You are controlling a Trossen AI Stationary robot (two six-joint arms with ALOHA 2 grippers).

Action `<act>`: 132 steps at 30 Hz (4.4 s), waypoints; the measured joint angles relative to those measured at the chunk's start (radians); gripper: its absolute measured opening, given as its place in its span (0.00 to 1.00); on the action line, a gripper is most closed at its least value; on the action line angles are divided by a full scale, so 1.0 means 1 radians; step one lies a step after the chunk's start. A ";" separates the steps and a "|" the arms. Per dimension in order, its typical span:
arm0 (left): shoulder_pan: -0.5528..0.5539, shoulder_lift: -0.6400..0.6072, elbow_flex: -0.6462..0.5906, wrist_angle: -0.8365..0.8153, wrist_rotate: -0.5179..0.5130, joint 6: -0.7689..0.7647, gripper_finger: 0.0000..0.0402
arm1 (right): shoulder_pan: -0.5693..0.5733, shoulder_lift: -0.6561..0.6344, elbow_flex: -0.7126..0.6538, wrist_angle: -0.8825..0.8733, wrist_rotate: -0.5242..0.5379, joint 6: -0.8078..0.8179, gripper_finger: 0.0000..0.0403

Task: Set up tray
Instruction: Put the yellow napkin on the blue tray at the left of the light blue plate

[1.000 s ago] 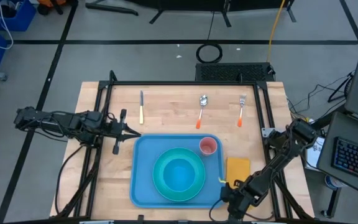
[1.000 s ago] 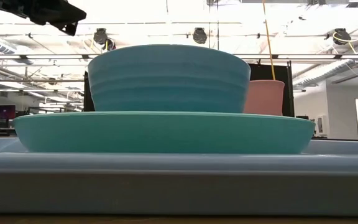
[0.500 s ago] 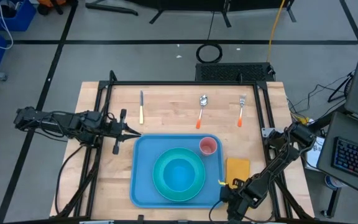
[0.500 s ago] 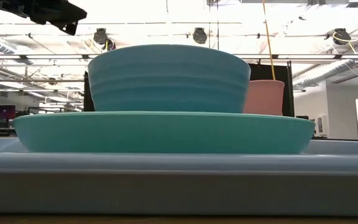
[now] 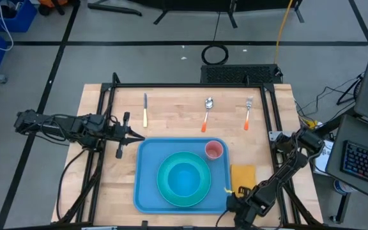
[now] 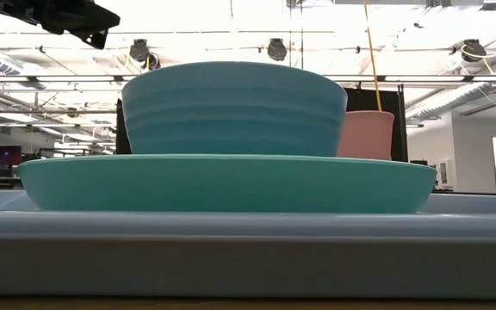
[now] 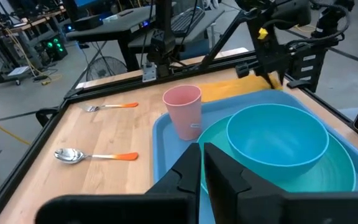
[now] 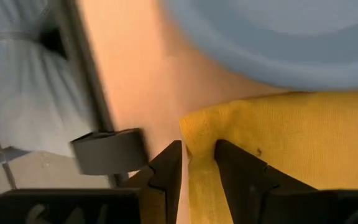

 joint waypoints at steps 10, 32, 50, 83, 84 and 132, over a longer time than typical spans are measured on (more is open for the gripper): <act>0.000 0.001 0.000 -0.007 0.000 -0.002 0.04 | 0.005 0.066 -0.001 0.028 -0.013 -0.019 0.21; 0.000 0.001 0.000 -0.006 0.000 -0.006 0.08 | -0.030 -0.082 -0.011 -0.015 0.059 -0.025 0.00; 0.000 0.001 0.000 -0.011 -0.001 -0.007 0.08 | -0.034 -0.163 -0.007 -0.044 0.101 -0.023 0.00; 0.000 0.001 0.000 -0.013 0.000 -0.010 0.08 | 0.012 -0.361 -0.092 0.093 0.447 0.007 0.00; 0.000 0.001 0.000 -0.013 0.000 -0.010 0.08 | 0.006 -0.361 -0.092 0.093 0.444 0.006 0.00; 0.000 0.002 0.000 -0.027 -0.001 -0.012 0.08 | -0.037 -0.399 -0.317 0.153 0.316 0.409 0.49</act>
